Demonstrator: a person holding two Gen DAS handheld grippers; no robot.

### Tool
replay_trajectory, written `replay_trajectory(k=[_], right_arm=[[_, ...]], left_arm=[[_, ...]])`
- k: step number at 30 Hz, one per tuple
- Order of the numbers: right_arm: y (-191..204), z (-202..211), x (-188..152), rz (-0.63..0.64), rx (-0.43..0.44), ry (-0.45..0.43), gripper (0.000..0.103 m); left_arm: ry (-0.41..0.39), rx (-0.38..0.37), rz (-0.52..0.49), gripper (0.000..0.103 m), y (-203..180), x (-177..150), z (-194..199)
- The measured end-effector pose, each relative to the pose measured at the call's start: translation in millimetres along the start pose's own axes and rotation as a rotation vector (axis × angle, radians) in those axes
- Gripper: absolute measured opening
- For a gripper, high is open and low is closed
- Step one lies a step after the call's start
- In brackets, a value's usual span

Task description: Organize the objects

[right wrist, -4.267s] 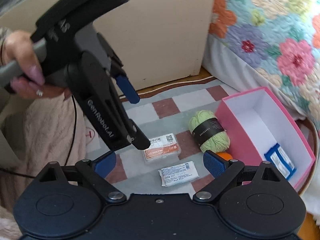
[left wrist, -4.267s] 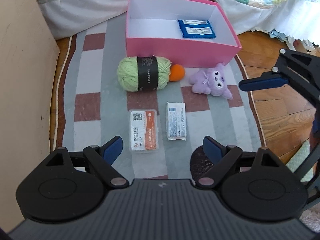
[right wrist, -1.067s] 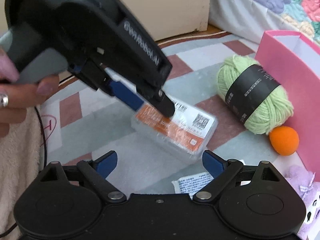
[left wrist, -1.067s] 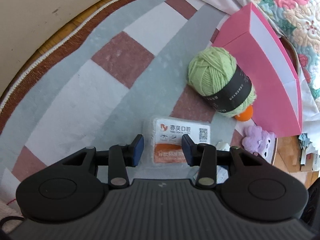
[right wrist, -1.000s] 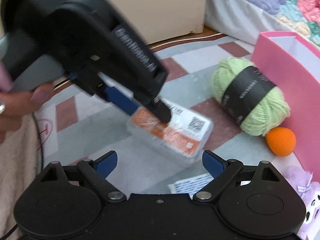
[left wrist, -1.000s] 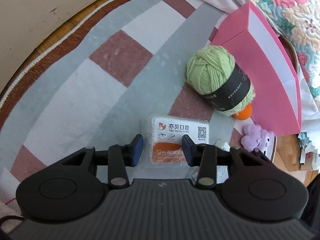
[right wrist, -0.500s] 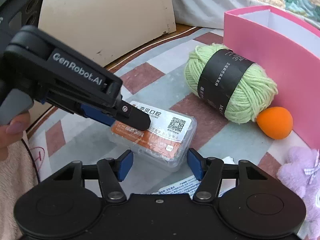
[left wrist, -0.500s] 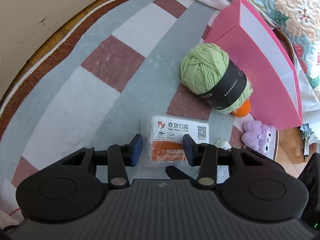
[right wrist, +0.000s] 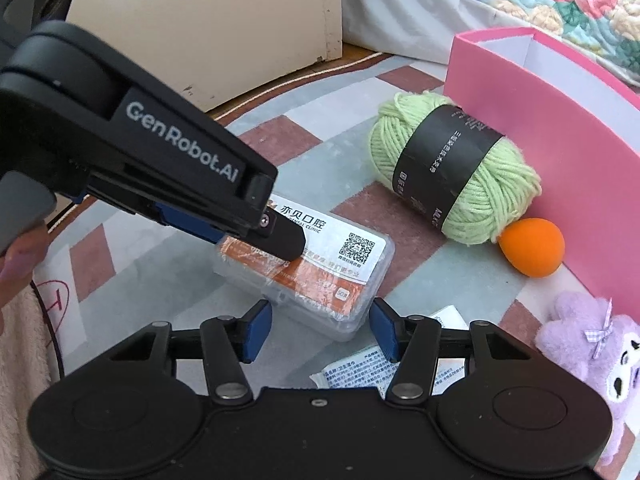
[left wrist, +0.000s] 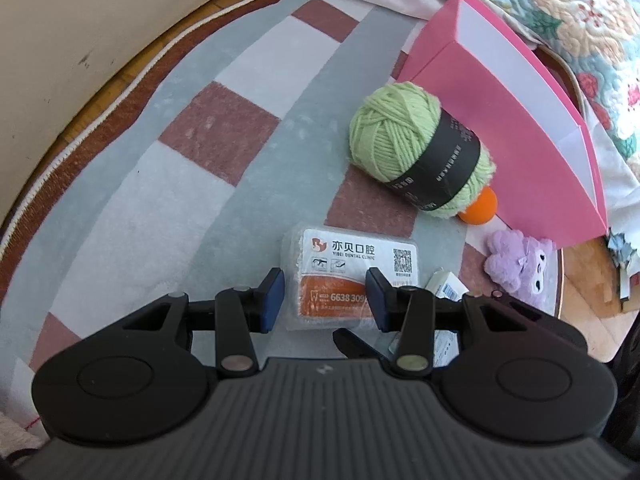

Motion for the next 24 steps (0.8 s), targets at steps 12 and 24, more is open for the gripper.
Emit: replay_trajectory(k=[12,24], right_arm=[[-4.7,12.0,-2.9,0.013,-0.052,-0.007,0.059],[-17.4,49.3,-9.2,0.017,-0.091,-0.067,0.065]], left_arm=[[-0.033,0.016,-0.174,0.043,-28.6,-8.9,11.9],[-0.050,-0.092,-0.240,0.041,-58.6,-16.1,28.9]])
Point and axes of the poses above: each gripper's, at about its wrist camera, not at the fingertips, and z roughly against the way its jaws point, y to its left, x to its top, the point moved 7 cm from there along -z, roughly the way its jaws point
